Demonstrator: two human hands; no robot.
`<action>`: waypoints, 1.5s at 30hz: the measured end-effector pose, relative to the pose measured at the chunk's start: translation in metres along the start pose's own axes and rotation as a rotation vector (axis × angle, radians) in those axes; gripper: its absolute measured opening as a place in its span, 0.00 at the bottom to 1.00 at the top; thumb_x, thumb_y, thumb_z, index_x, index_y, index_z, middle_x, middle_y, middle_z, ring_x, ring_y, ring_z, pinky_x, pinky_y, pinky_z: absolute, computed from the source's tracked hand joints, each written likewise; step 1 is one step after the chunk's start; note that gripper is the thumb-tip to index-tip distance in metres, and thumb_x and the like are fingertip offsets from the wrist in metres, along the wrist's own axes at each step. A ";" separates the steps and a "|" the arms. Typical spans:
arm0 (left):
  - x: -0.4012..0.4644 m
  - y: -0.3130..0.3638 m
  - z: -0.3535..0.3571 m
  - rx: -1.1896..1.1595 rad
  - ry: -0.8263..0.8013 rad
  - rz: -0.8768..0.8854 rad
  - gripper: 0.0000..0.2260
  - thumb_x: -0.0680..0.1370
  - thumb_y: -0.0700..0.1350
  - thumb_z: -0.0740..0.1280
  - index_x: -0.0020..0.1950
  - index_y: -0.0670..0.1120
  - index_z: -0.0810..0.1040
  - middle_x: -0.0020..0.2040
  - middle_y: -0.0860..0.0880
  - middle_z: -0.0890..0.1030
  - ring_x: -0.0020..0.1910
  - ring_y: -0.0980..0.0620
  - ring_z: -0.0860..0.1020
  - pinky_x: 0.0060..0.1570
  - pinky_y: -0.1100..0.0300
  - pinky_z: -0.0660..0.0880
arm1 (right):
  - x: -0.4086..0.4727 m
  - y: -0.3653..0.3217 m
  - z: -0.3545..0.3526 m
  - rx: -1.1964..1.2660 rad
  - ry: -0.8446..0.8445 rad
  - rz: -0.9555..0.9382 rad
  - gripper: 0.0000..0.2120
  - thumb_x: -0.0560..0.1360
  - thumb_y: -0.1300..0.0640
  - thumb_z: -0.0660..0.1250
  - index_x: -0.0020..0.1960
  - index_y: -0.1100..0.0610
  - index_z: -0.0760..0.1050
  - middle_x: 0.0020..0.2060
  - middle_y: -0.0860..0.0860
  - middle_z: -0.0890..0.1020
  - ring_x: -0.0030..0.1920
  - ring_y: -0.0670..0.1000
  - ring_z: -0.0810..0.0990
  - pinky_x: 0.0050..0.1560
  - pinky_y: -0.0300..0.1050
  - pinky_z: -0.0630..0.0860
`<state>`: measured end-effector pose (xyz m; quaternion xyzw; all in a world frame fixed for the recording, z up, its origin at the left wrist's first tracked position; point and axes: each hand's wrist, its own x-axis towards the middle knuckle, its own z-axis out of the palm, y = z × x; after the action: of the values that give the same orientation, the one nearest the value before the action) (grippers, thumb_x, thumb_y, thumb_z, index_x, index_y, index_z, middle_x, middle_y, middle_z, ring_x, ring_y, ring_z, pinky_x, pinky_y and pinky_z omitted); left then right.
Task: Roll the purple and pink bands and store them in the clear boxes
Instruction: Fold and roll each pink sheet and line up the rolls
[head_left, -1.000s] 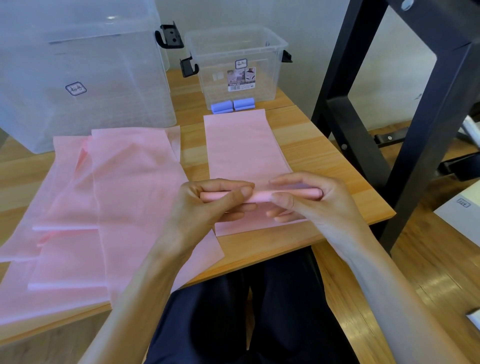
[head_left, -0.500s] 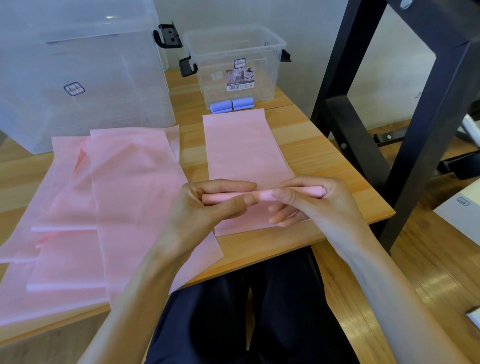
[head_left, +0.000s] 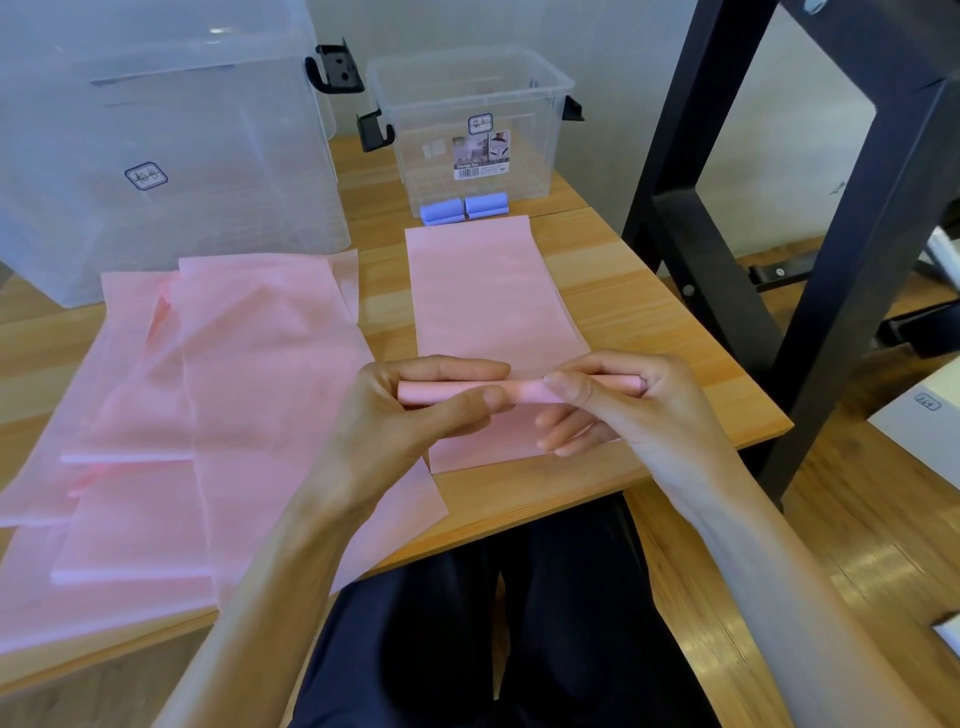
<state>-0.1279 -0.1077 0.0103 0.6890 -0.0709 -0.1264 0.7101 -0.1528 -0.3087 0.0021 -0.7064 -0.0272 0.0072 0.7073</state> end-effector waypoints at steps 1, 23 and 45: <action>0.000 0.000 -0.001 0.004 -0.002 0.001 0.12 0.66 0.45 0.75 0.48 0.47 0.87 0.44 0.43 0.87 0.47 0.47 0.85 0.45 0.62 0.80 | 0.000 0.000 0.000 -0.001 -0.002 0.004 0.10 0.72 0.55 0.71 0.48 0.62 0.83 0.36 0.58 0.85 0.35 0.57 0.86 0.34 0.44 0.83; 0.005 -0.002 0.003 -0.018 0.073 -0.040 0.12 0.68 0.48 0.72 0.48 0.44 0.85 0.41 0.44 0.87 0.42 0.50 0.86 0.39 0.64 0.80 | 0.003 0.000 0.000 0.025 0.003 -0.018 0.11 0.69 0.63 0.74 0.51 0.63 0.82 0.39 0.57 0.86 0.37 0.57 0.87 0.37 0.42 0.83; 0.007 -0.003 0.003 0.010 0.062 -0.033 0.11 0.69 0.46 0.73 0.48 0.43 0.86 0.42 0.44 0.87 0.42 0.49 0.86 0.40 0.64 0.80 | 0.004 0.000 0.002 0.014 0.015 0.027 0.11 0.69 0.57 0.74 0.50 0.61 0.82 0.38 0.58 0.86 0.37 0.56 0.86 0.36 0.42 0.83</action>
<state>-0.1222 -0.1121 0.0072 0.6973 -0.0378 -0.1164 0.7062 -0.1494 -0.3071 0.0023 -0.7019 -0.0123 0.0117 0.7121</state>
